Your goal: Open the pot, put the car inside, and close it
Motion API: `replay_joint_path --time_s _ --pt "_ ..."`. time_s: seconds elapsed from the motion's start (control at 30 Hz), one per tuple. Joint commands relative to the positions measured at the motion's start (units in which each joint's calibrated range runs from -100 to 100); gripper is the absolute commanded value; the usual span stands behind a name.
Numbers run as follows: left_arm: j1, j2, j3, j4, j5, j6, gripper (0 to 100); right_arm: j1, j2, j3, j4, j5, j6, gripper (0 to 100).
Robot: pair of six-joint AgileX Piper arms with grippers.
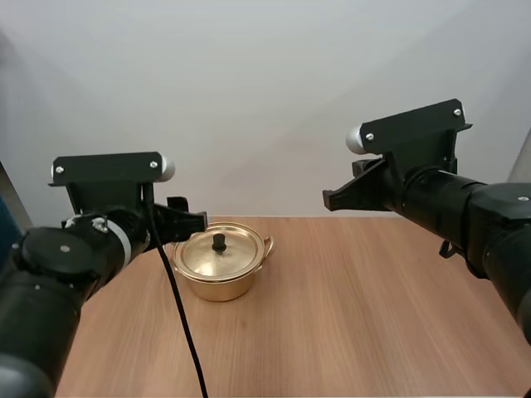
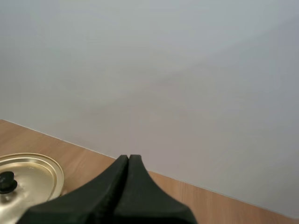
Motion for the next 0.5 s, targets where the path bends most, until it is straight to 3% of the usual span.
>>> replay_joint_path --time_s 0.0,0.1,0.23,0.33,0.47 --pt "-0.34 -33.6 2.5 -0.2 -0.7 0.0 100 0.0 -1.4 1.3 0.1 -5.4 -1.3 0" --pt "-2.61 -33.6 3.6 -0.2 -9.8 0.0 100 0.0 -2.3 3.1 0.1 -10.7 -1.3 0" --pt "-6.29 -33.7 7.5 1.8 -32.5 0.4 100 0.0 -2.3 5.0 0.1 -9.9 -4.1 0" --pt "-7.77 -35.2 12.5 2.3 -47.3 0.4 100 0.0 -2.3 5.1 0.1 -5.7 -4.4 0" --pt "-9.08 -35.2 21.3 3.1 -46.0 1.1 100 0.0 -2.3 5.1 0.8 -2.7 -4.3 0"
